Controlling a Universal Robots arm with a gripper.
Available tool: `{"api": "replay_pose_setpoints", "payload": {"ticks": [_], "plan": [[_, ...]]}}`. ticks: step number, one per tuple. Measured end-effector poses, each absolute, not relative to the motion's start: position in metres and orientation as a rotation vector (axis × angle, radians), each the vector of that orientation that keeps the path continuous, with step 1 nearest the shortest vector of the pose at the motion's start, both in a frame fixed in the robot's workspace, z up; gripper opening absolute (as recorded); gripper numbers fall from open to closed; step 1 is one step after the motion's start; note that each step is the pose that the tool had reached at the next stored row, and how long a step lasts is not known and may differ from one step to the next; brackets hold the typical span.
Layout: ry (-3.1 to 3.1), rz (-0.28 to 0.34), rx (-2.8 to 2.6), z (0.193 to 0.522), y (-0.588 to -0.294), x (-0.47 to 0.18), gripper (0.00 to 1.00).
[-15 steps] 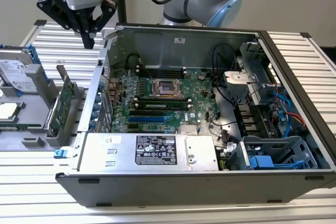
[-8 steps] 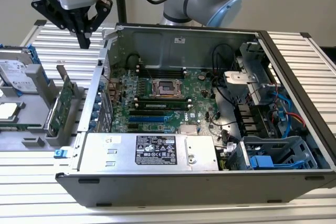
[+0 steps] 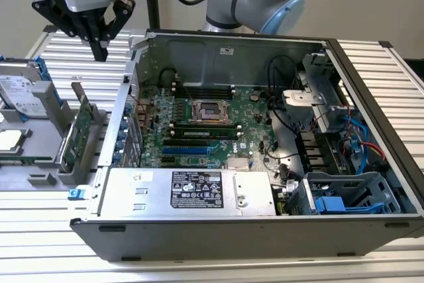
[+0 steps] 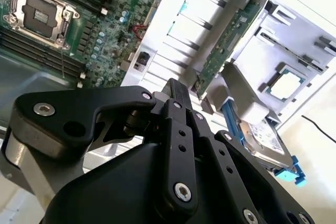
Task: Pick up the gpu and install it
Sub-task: 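Reach for the gpu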
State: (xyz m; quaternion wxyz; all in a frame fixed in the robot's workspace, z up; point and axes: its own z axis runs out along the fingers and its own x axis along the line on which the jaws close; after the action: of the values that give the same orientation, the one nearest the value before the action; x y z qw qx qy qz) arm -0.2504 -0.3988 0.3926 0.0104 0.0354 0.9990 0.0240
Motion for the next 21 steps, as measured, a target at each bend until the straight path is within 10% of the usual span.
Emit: {"api": "replay_pose_setpoints", "payload": {"ticks": [21], "plan": [[3.118,0.075,0.110,0.393,-0.399,-0.280,0.00]]}}
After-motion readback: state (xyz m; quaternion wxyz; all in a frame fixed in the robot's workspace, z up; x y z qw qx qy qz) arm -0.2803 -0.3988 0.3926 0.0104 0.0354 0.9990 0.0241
